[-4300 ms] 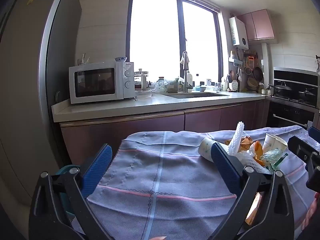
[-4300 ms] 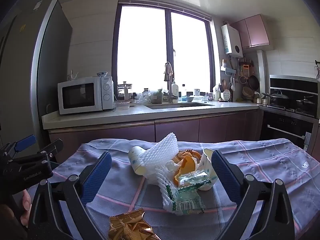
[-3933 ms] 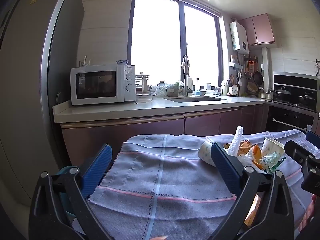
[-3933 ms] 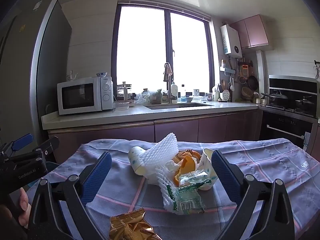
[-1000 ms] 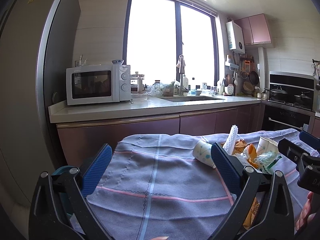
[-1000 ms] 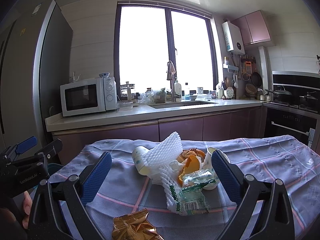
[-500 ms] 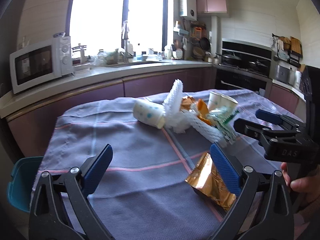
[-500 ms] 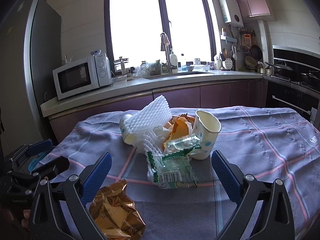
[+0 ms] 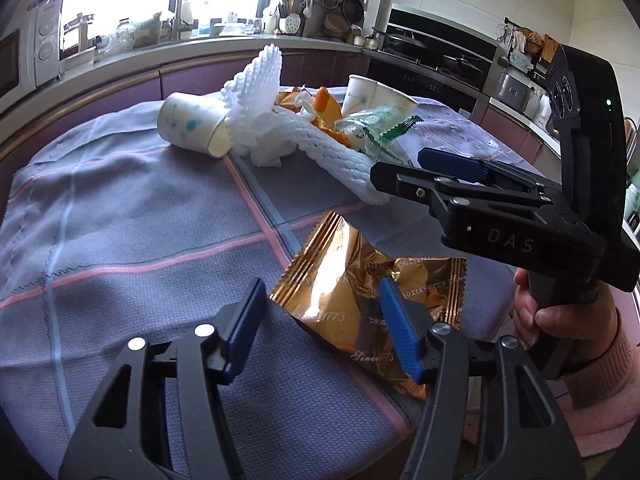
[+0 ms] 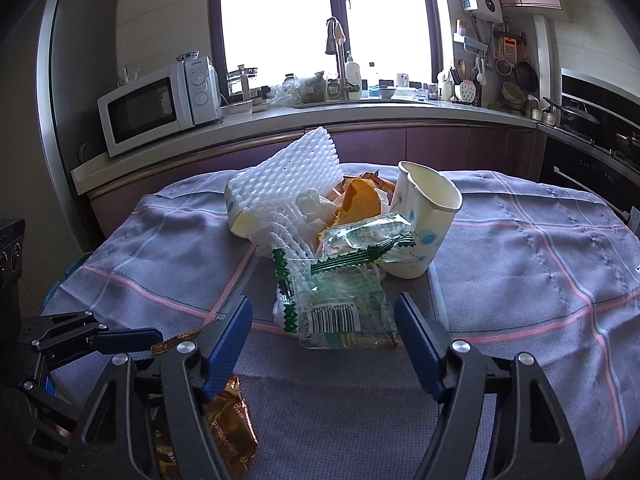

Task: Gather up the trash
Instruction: 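Grasp the gold wrapper with the left tool while the right tool grasps the clear plastic bag, then carry both items to the teal bin and open both tools to drop them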

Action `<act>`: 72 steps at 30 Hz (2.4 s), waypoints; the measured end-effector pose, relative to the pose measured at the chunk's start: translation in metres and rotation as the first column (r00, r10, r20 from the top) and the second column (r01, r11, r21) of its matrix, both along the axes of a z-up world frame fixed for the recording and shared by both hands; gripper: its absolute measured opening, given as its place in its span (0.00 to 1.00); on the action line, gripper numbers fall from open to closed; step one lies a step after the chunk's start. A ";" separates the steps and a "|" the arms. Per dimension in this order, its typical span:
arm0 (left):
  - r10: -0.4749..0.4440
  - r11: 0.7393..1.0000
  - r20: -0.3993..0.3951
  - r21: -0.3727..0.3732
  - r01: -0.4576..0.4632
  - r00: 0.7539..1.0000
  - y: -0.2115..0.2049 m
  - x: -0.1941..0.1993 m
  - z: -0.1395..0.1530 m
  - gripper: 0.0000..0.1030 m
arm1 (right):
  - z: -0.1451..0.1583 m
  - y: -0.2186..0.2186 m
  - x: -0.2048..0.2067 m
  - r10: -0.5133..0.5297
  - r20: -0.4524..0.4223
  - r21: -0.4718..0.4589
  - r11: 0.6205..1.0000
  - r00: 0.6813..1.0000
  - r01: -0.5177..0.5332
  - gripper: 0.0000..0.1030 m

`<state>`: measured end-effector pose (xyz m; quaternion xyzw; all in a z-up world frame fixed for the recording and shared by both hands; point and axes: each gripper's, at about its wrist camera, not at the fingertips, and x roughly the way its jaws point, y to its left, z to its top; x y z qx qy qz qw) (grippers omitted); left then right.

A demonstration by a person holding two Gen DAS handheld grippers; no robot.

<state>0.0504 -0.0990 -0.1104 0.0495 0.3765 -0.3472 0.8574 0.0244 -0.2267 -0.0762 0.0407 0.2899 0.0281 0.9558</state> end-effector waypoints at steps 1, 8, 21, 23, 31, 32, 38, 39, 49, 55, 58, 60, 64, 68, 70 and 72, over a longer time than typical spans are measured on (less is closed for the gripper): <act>0.005 1.000 0.003 -0.001 -0.005 1.000 0.000 0.001 0.000 0.48 | -0.001 -0.002 0.001 0.002 -0.005 0.005 1.000 1.000 -0.002 0.56; -0.013 0.999 -0.021 -0.030 0.012 1.000 0.000 0.005 0.002 0.25 | 0.001 -0.011 -0.002 0.023 0.001 0.031 0.999 1.000 -0.023 0.33; 0.049 0.989 0.003 -0.141 -0.048 0.999 0.050 -0.001 0.032 0.15 | 0.022 -0.013 -0.025 0.078 0.036 0.049 0.996 0.996 -0.080 0.19; 0.071 0.986 0.013 -0.155 -0.069 0.997 0.061 -0.002 0.038 0.15 | 0.028 -0.011 -0.030 0.095 0.041 0.060 0.993 0.995 -0.097 0.19; 0.167 0.971 0.062 -0.183 -0.154 0.984 0.113 -0.007 0.060 0.15 | 0.051 0.013 -0.036 0.212 0.088 0.133 0.966 0.973 -0.222 0.19; 0.185 0.968 0.066 -0.185 -0.170 0.981 0.121 -0.008 0.062 0.15 | 0.053 0.019 -0.033 0.236 0.091 0.142 0.958 0.967 -0.247 0.19; 0.333 0.929 0.106 -0.206 -0.307 0.937 0.183 -0.012 0.082 0.15 | 0.065 0.076 -0.004 0.416 0.105 0.178 0.886 0.903 -0.429 0.19; 0.364 0.918 0.111 -0.210 -0.336 0.925 0.196 -0.013 0.085 0.15 | 0.066 0.089 0.002 0.450 0.105 0.183 0.868 0.887 -0.462 0.19; 0.635 0.771 0.134 -0.176 -0.613 0.761 0.324 -0.007 0.093 0.15 | 0.067 0.218 0.062 0.703 0.067 0.217 0.683 0.708 -0.698 0.19; 0.713 0.701 0.119 -0.122 -0.703 0.691 0.375 0.009 0.078 0.15 | 0.065 0.275 0.091 0.769 0.022 0.249 0.615 0.639 -0.748 0.19; 0.733 0.679 0.117 -0.087 -0.729 0.670 0.388 0.021 0.066 0.15 | 0.059 0.298 0.103 0.788 -0.009 0.263 0.596 0.616 -0.758 0.19; 0.741 0.670 0.117 -0.067 -0.739 0.661 0.390 0.027 0.059 0.16 | 0.055 0.310 0.110 0.791 -0.033 0.265 0.596 0.611 -0.758 0.19; 0.754 0.655 0.096 -0.045 -0.754 0.649 0.405 0.041 0.044 0.17 | 0.045 0.327 0.123 0.796 -0.080 0.281 0.595 0.599 -0.753 0.19; 0.765 0.643 0.068 -0.017 -0.766 0.641 0.416 0.051 0.026 0.18 | 0.034 0.340 0.137 0.796 -0.122 0.294 0.599 0.593 -0.744 0.19; 0.769 0.638 0.054 -0.005 -0.770 0.637 0.417 0.055 0.018 0.23 | 0.029 0.346 0.143 0.796 -0.142 0.306 0.601 0.589 -0.738 0.21; 0.773 0.633 0.039 0.005 -0.774 0.633 0.422 0.060 0.011 0.23 | 0.022 0.351 0.149 0.796 -0.164 0.314 0.602 0.583 -0.734 0.23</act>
